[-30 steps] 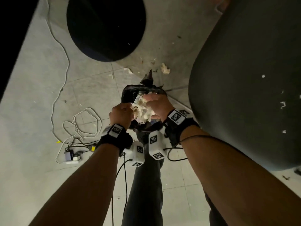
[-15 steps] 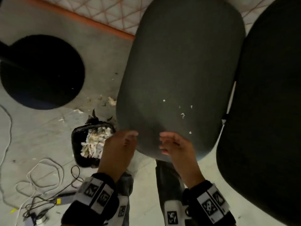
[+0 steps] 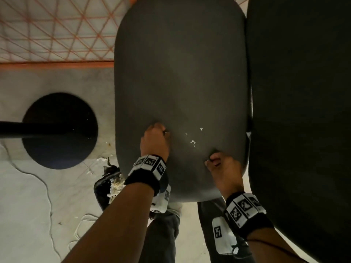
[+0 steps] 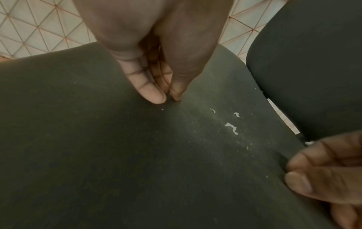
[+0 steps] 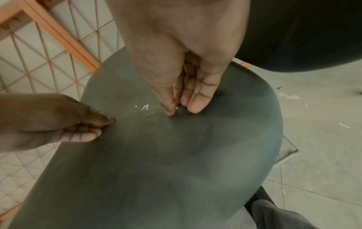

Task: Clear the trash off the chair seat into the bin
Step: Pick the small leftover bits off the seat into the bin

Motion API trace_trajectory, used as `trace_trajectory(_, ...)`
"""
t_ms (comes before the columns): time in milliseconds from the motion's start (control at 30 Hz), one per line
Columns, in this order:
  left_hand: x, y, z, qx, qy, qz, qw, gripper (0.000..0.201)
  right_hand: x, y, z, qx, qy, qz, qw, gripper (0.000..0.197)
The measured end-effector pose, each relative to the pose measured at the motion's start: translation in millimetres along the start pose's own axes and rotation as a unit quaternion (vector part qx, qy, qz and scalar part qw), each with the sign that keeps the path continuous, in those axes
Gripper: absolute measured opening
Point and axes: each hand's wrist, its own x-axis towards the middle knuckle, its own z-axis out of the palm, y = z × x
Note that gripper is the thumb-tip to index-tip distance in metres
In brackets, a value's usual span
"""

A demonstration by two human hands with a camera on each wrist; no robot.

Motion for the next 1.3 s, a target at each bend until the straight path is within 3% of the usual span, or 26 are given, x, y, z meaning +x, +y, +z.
trace_trajectory(133,-3,3,4,0.026,0.006,-0.002,1.0,0.018,5,0,0,-0.038,-0.013,-0.017,0.999,0.013)
trace_trajectory(333,-7,18,0,0.085,-0.059,0.012,0.995,0.019,14,-13,-5,-0.062,-0.046,-0.001,0.997,0.018)
trace_trajectory(500,-33,37,14,0.045,-0.104,0.048,0.992,0.019,44,-31,-18,-0.013,-0.02,-0.059,0.998,0.009)
trace_trajectory(633,-41,52,24,-0.018,-0.092,0.023,0.995,0.017,71,-51,-19,0.019,-0.032,-0.083,0.996,0.008)
trace_trajectory(767,-37,56,34,0.03,-0.089,0.035,0.995,0.021,83,-54,-10,0.016,-0.052,-0.08,0.995,0.023)
trace_trajectory(900,-33,54,41,0.092,-0.088,0.074,0.989,0.018,86,-54,-2,-0.031,-0.046,-0.084,0.995,0.013)
trace_trajectory(1067,-31,51,38,0.082,-0.088,0.093,0.988,0.016,84,-57,1,-0.072,-0.03,-0.09,0.993,0.015)
trace_trajectory(1300,-16,49,15,0.047,-0.044,0.055,0.996,0.019,65,-39,-23,0.028,-0.018,-0.039,0.999,0.01)
